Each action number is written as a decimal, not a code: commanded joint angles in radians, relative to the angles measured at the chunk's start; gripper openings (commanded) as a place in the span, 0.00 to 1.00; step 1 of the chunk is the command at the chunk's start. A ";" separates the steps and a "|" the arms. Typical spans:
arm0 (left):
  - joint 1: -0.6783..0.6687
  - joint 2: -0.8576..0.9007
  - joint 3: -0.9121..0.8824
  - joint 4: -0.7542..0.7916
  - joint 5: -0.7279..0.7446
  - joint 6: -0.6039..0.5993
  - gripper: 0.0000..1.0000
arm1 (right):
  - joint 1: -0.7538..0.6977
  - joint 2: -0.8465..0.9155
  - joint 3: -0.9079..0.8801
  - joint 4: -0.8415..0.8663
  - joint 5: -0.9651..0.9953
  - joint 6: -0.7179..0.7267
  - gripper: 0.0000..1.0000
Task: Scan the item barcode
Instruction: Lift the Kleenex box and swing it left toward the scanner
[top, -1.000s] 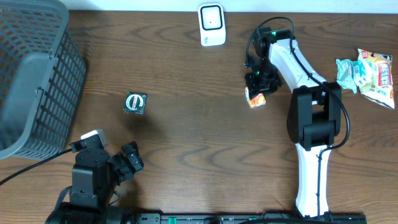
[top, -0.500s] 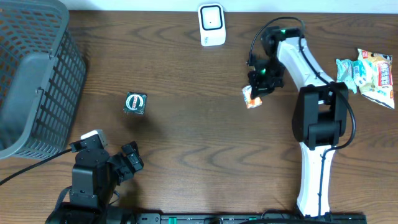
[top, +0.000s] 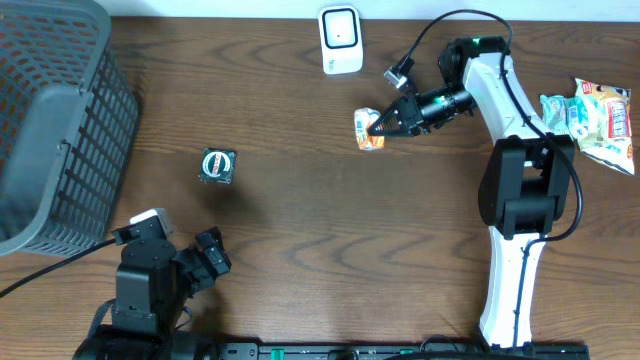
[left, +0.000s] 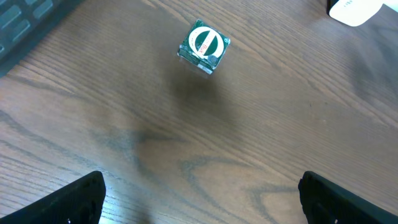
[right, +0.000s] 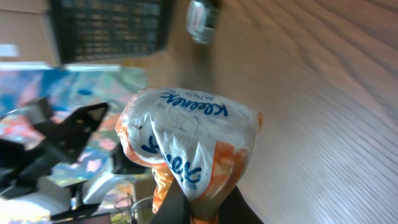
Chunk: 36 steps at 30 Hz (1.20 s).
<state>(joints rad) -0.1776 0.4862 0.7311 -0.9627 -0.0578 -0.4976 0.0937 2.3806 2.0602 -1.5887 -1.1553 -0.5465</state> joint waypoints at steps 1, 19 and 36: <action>0.002 -0.005 0.002 -0.002 -0.003 0.002 0.98 | -0.002 0.000 0.018 -0.065 -0.140 -0.201 0.01; 0.002 -0.005 0.002 -0.002 -0.003 0.002 0.98 | 0.010 -0.176 0.020 -0.113 -0.206 -0.251 0.01; 0.002 -0.005 0.002 -0.002 -0.003 0.002 0.98 | 0.021 -0.260 0.020 -0.106 -0.206 -0.255 0.01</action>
<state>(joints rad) -0.1776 0.4862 0.7311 -0.9627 -0.0578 -0.4973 0.1055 2.1197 2.0750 -1.6970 -1.3315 -0.7792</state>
